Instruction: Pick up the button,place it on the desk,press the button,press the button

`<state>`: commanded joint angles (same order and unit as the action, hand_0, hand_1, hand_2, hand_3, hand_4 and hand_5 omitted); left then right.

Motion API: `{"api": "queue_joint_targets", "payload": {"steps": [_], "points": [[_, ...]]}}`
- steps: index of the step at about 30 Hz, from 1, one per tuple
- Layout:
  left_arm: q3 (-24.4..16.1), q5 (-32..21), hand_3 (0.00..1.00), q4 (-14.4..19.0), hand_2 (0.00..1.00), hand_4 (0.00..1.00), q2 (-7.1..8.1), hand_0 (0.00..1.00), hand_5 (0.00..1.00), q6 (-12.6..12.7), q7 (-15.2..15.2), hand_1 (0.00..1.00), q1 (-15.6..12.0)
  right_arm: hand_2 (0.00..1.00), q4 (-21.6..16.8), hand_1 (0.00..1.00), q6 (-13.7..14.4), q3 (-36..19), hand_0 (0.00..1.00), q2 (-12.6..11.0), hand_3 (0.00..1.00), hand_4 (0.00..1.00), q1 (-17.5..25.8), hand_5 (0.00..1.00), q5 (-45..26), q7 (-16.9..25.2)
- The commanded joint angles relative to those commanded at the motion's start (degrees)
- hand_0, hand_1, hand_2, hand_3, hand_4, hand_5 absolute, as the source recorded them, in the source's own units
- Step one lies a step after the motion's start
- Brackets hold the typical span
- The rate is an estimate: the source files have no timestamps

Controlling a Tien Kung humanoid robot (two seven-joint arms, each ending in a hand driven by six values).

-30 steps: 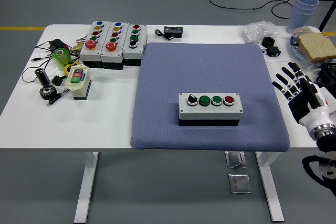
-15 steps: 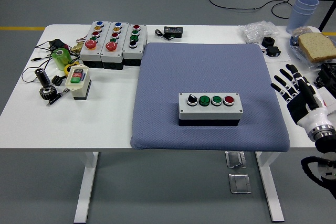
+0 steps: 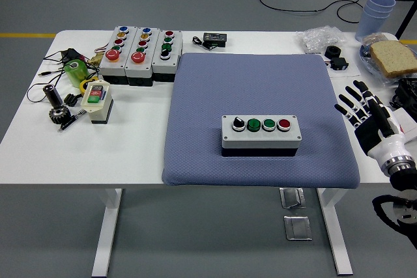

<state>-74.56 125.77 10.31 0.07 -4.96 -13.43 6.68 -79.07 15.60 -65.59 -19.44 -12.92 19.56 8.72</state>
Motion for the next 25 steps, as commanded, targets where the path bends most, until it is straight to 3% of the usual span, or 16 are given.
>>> {"api": "queue_joint_targets", "payload": {"steps": [8,17,25], "points": [[-0.11,0.16,0.546,0.0,0.64,0.308,-0.02,0.651,0.848,-0.06,0.01,0.646,-0.05,0.756,0.59,0.716,-0.91,-0.28,0.758,-0.05,0.716,0.756,0.09,0.397,2.28,-1.04],[0.01,0.27,0.545,0.0,0.641,0.307,-0.07,0.65,0.848,-0.15,0.08,0.646,-0.31,0.713,1.62,0.679,-5.14,-1.37,0.724,-0.12,0.676,0.75,0.31,0.392,5.56,-7.27],[0.12,0.33,0.546,0.0,0.641,0.308,-0.07,0.65,0.847,-0.19,0.13,0.646,-0.48,0.687,1.69,0.664,-5.69,-1.87,0.7,-0.24,0.652,0.748,0.35,0.391,5.75,-8.25]]}}
